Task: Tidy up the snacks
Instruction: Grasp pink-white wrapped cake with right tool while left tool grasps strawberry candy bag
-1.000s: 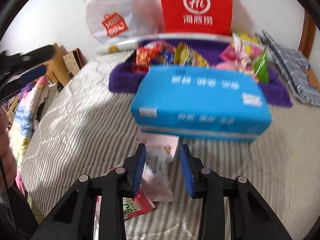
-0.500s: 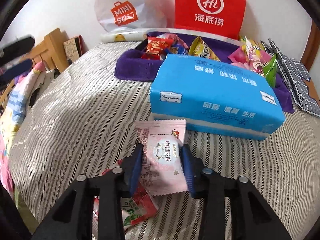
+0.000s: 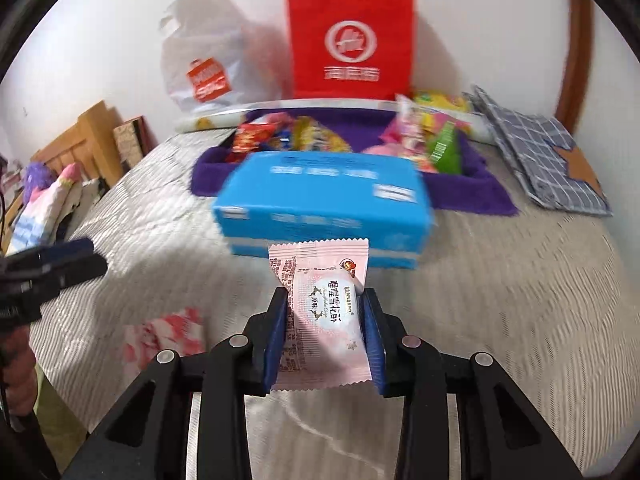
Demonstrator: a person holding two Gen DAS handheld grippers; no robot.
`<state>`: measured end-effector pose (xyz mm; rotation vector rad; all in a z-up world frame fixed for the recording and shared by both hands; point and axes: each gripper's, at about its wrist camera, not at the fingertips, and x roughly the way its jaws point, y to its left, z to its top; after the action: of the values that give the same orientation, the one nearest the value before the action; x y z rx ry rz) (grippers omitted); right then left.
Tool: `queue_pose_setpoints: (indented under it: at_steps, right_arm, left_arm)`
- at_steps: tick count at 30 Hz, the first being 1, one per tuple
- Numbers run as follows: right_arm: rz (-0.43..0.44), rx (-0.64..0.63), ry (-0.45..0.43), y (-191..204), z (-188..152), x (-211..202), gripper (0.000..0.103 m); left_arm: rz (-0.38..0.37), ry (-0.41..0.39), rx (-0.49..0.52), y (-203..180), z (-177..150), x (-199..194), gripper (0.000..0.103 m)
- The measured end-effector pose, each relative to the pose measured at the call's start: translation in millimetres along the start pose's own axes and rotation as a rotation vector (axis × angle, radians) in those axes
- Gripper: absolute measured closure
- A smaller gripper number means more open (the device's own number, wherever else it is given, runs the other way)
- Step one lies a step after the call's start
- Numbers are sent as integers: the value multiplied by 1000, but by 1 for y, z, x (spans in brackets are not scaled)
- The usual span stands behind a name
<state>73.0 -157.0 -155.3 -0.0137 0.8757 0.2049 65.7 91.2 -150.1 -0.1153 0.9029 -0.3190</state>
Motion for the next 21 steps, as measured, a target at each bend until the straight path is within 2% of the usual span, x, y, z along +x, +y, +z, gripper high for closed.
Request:
queue_pose_setpoints:
  at_steps: [7, 13, 15, 21]
  right_arm:
    - [-67, 83, 4, -54, -19, -8, 67]
    - [-74, 133, 5, -81, -32, -12, 67]
    - [-67, 137, 3, -85, -36, -12, 67]
    - [-46, 145, 1, -87, -41, -8, 67]
  left_arm:
    - [-114, 103, 70, -41, -11, 24, 34]
    - [-71, 157, 158, -64, -29, 39, 33]
    - [-60, 148, 175, -66, -34, 37, 29]
    - [24, 135, 216, -78, -39, 40, 28]
